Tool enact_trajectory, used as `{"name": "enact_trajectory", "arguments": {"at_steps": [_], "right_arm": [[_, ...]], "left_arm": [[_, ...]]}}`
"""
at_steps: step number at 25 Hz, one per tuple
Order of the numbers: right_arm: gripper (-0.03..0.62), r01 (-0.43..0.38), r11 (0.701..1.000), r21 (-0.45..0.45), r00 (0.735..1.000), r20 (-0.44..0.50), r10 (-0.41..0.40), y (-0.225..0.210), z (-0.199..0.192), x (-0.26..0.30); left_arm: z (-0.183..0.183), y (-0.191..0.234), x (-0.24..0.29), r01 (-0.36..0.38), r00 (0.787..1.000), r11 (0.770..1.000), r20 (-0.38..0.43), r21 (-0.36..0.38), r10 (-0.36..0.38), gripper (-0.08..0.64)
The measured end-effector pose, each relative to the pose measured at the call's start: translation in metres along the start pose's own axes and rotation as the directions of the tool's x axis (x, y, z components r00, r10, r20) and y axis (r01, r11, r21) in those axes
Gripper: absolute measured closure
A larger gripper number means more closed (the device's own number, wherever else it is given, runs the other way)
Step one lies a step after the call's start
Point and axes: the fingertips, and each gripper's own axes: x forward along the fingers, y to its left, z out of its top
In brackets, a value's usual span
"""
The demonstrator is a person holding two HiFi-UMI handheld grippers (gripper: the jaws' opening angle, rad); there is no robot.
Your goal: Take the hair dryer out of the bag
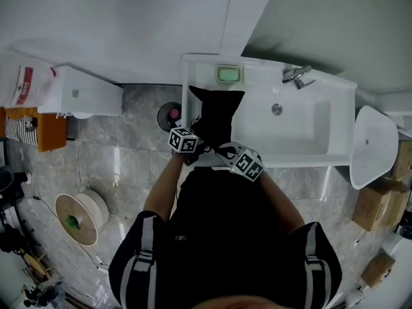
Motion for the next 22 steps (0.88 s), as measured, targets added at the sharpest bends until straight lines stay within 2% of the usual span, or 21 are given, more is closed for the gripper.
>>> {"name": "enact_trajectory", "arguments": {"at_steps": [4, 7, 10, 17, 22], "right_arm": [[0.514, -0.043, 0.999, 0.0, 0.998, 0.035, 0.043, 0.011, 0.004, 0.0], [0.434, -0.106, 0.994, -0.029, 0.993, 0.044, 0.107, 0.027, 0.012, 0.0], [0.389, -0.152, 0.988, -0.033, 0.986, 0.067, 0.154, 0.039, 0.021, -0.007], [0.379, -0.22, 0.973, 0.068, 0.963, 0.176, 0.206, 0.049, 0.035, -0.026], [0.376, -0.219, 0.973, 0.077, 0.961, 0.19, 0.201, 0.051, 0.038, -0.035]], "left_arm": [[0.003, -0.007, -0.008, 0.013, 0.999, 1.0, 0.032, 0.008, -0.014, 0.356], [0.008, -0.016, -0.017, 0.024, 0.999, 0.999, 0.048, 0.037, -0.026, 0.356], [0.016, -0.026, -0.026, 0.029, 0.998, 0.996, 0.061, 0.079, -0.034, 0.356], [0.023, -0.039, -0.051, 0.04, 0.995, 0.989, 0.086, 0.145, -0.053, 0.356], [0.028, -0.042, -0.075, 0.03, 0.99, 0.987, 0.131, 0.157, -0.051, 0.356]]}}
